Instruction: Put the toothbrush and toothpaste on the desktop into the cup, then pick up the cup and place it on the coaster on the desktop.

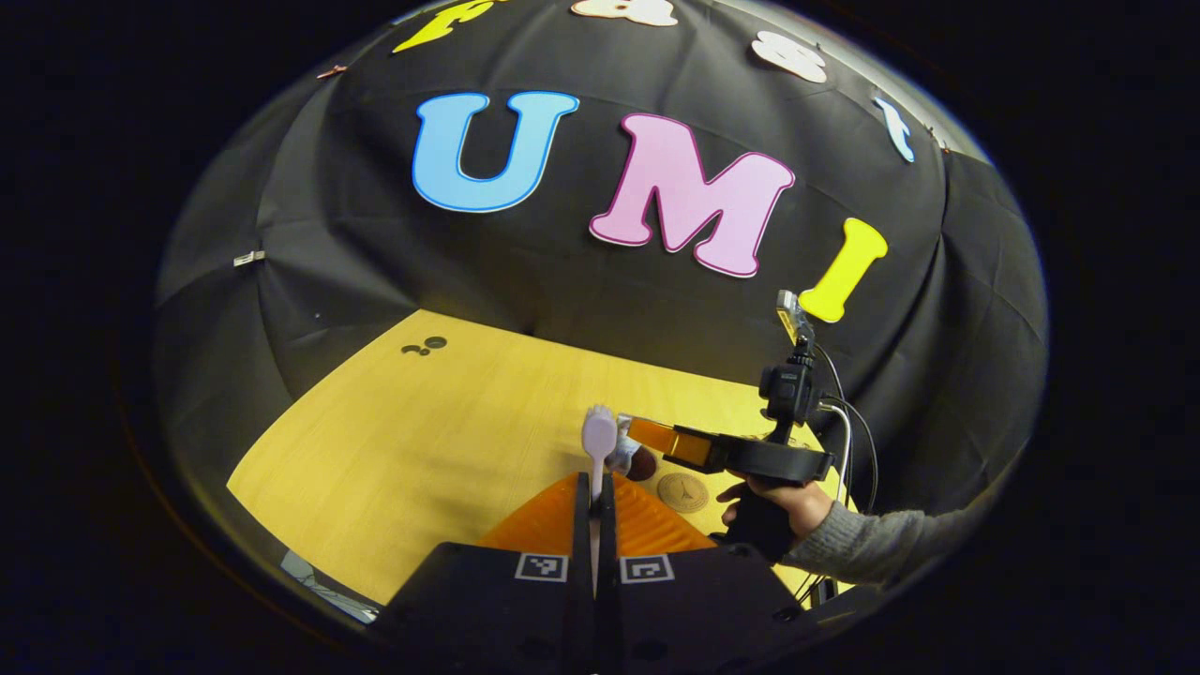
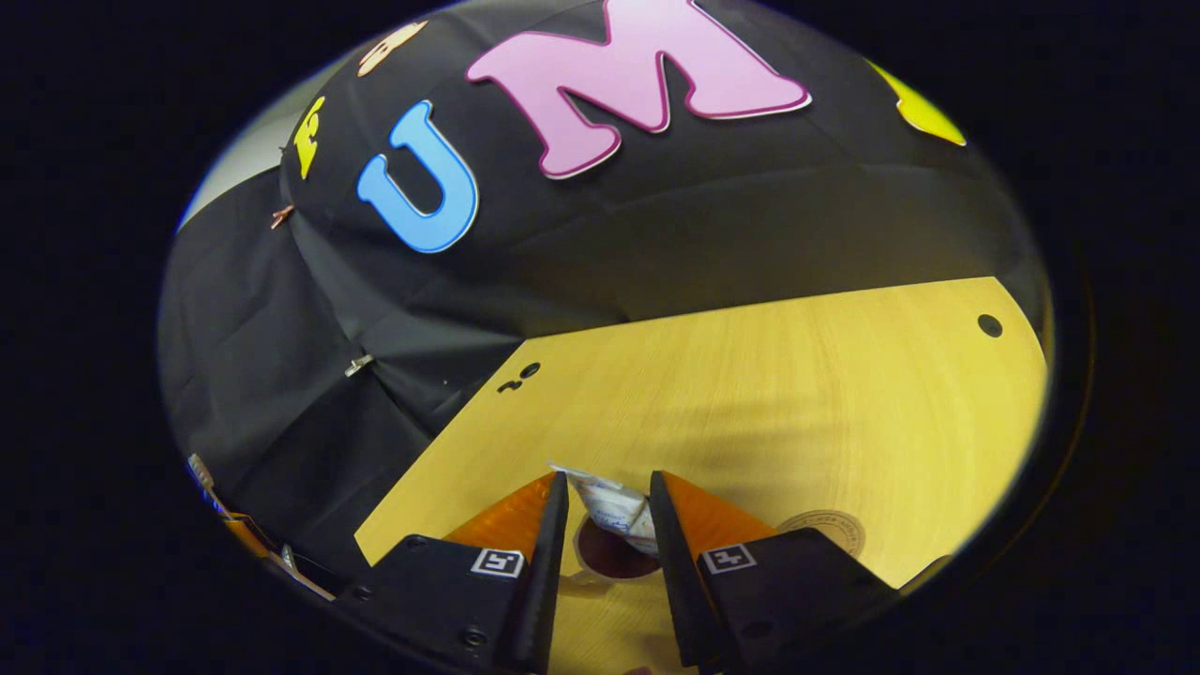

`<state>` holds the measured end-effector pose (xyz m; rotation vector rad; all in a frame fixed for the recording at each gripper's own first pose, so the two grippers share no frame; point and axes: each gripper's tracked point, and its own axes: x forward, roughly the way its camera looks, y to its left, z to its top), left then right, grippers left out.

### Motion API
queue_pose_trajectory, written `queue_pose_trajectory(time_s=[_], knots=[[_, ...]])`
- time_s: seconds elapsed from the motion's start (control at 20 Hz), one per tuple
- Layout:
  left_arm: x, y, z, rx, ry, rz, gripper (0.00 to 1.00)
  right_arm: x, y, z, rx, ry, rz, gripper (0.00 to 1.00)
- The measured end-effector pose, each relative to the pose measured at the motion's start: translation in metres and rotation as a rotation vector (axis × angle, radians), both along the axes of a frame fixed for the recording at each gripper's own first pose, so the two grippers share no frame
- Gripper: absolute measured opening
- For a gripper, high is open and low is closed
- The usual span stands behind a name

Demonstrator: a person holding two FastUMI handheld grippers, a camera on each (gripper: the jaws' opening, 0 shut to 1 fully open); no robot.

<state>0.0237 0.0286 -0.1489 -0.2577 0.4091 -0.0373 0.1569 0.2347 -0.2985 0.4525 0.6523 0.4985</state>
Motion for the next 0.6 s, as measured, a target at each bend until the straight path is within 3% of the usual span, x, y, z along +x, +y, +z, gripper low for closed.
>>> queue_pose_trajectory(time_s=[0.25,0.6], knots=[[0.036,-0.02,0.015,0.006,-0.053,-0.061,0.06,-0.02,-0.058,0.01,-0.03,0.016,-0.057,0.53],[0.095,-0.035,0.022,-0.022,-0.117,-0.097,0.06,-0.095,-0.141,0.008,-0.07,0.1,-0.146,0.54]])
